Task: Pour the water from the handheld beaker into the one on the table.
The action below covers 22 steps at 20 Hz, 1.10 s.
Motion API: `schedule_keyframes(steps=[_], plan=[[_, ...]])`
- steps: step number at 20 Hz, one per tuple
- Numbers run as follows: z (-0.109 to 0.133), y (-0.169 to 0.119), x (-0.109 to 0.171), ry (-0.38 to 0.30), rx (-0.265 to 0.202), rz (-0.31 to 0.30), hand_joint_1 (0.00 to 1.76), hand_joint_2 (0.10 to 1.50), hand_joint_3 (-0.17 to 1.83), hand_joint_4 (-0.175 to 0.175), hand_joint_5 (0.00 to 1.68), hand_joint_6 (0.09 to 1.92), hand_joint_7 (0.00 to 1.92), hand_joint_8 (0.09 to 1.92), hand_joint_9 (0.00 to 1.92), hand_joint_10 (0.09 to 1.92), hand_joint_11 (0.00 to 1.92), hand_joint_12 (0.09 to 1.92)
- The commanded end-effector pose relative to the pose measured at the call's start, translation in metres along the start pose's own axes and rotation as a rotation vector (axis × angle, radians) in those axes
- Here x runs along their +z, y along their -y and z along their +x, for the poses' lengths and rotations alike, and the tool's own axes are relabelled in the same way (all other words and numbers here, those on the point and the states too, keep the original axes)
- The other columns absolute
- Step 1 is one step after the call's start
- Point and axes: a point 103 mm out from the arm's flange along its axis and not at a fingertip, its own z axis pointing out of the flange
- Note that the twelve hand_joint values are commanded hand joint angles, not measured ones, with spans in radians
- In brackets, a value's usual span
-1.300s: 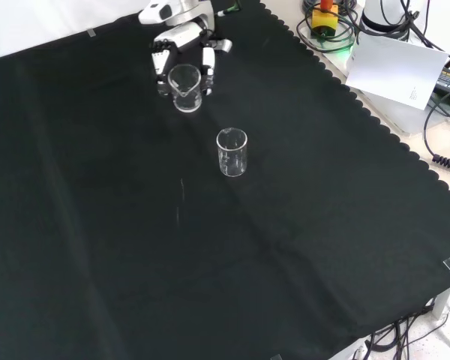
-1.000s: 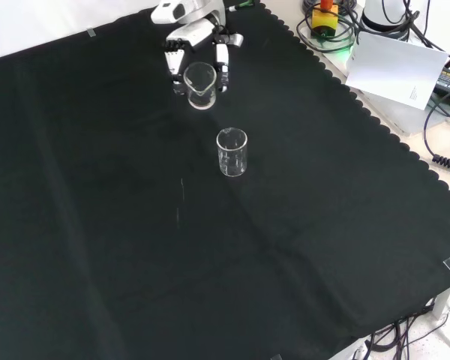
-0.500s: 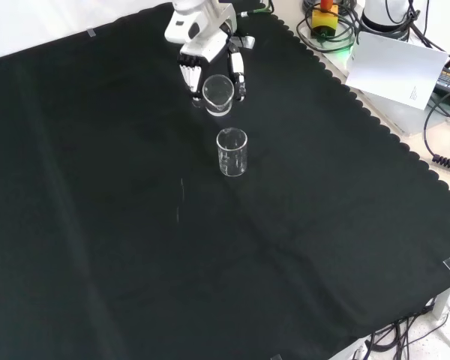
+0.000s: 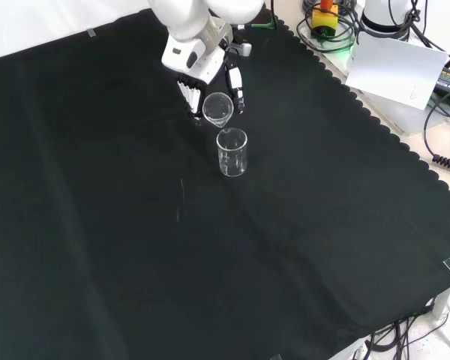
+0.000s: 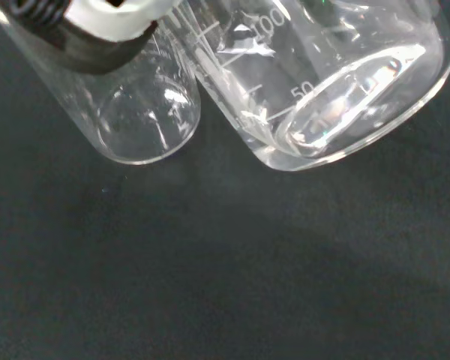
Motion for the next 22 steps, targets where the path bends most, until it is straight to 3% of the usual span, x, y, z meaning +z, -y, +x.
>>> schedule_keyframes(steps=[1,10,22], plan=[[0.009,-0.002,-0.004,0.076,-0.014,0.113,1.18,1.12,-0.17,-0.175,1.13,0.84,1.4,1.17,1.56,0.84,1.34,0.87],[0.021,0.002,-0.022,0.166,-0.014,0.177,1.18,1.12,-0.17,-0.175,1.12,0.85,1.4,1.18,1.56,0.85,1.34,0.88],[0.033,0.0,-0.035,0.235,0.003,0.257,1.18,1.12,-0.17,-0.175,1.12,0.85,1.4,1.18,1.55,0.86,1.34,0.88]])
